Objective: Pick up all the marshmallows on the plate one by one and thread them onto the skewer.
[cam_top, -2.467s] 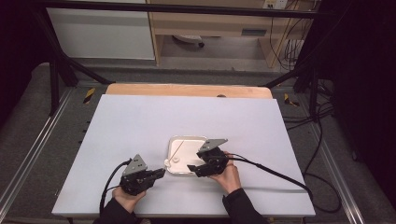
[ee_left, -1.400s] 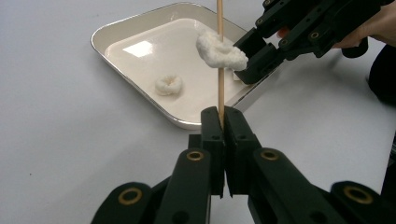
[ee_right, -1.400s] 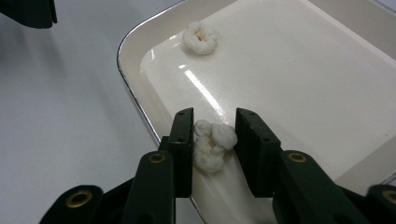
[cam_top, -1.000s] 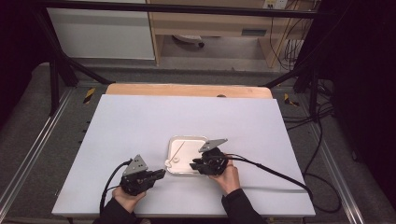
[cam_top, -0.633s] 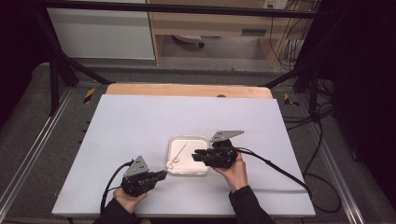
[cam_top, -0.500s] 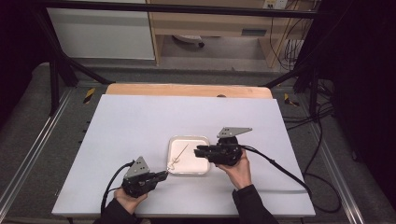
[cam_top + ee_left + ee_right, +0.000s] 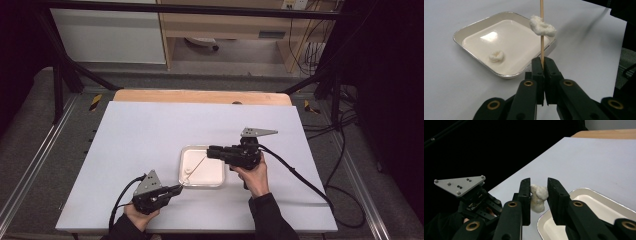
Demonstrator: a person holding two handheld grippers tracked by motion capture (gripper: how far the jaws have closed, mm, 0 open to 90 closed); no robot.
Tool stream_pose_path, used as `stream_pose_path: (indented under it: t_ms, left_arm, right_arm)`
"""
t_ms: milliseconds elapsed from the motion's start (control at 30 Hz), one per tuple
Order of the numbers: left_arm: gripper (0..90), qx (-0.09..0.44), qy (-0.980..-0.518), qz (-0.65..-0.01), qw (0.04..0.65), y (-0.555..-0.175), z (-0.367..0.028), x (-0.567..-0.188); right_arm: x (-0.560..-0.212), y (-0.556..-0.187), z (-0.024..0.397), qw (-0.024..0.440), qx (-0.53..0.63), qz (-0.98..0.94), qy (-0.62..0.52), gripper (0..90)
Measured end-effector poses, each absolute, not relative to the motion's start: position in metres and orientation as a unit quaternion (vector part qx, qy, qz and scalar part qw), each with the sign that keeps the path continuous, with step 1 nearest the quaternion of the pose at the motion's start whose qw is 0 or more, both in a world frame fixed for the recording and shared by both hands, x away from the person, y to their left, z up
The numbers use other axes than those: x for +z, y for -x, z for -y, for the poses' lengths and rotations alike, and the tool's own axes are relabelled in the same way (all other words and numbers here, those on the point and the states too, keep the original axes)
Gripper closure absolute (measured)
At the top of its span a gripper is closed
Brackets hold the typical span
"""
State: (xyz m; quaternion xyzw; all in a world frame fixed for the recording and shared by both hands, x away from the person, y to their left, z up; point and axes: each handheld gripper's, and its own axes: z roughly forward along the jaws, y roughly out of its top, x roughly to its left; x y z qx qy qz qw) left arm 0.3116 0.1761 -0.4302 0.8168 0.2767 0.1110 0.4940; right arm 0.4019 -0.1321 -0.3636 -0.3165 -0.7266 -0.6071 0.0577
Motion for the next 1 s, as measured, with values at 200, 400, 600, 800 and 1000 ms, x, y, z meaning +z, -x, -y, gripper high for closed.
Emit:
stream_pose_path:
  t_ms: [200, 400, 600, 800, 1000]
  left_arm:
    - [87.4, 0.113, -0.816, -0.272, 0.497, -0.311, -0.176, -0.43]
    - [87.5, 0.118, -0.813, -0.265, 0.504, -0.309, -0.176, -0.429]
    - [87.7, 0.12, -0.804, -0.273, 0.514, -0.308, -0.177, -0.43]
    - [88.0, 0.126, -0.793, -0.276, 0.529, -0.307, -0.179, -0.429]
    - [88.1, 0.127, -0.779, -0.276, 0.548, -0.305, -0.182, -0.428]
  right_arm:
    - [-0.366, -0.403, 0.13, 0.081, -0.614, 0.719, 0.315, 73.8]
    - [-0.37, -0.404, 0.126, 0.097, -0.61, 0.721, 0.314, 74.1]
    - [-0.374, -0.402, 0.123, 0.099, -0.615, 0.716, 0.316, 74.8]
    - [-0.377, -0.399, 0.119, 0.096, -0.632, 0.7, 0.319, 75.9]
    - [-0.379, -0.397, 0.116, 0.092, -0.653, 0.681, 0.318, 77.1]
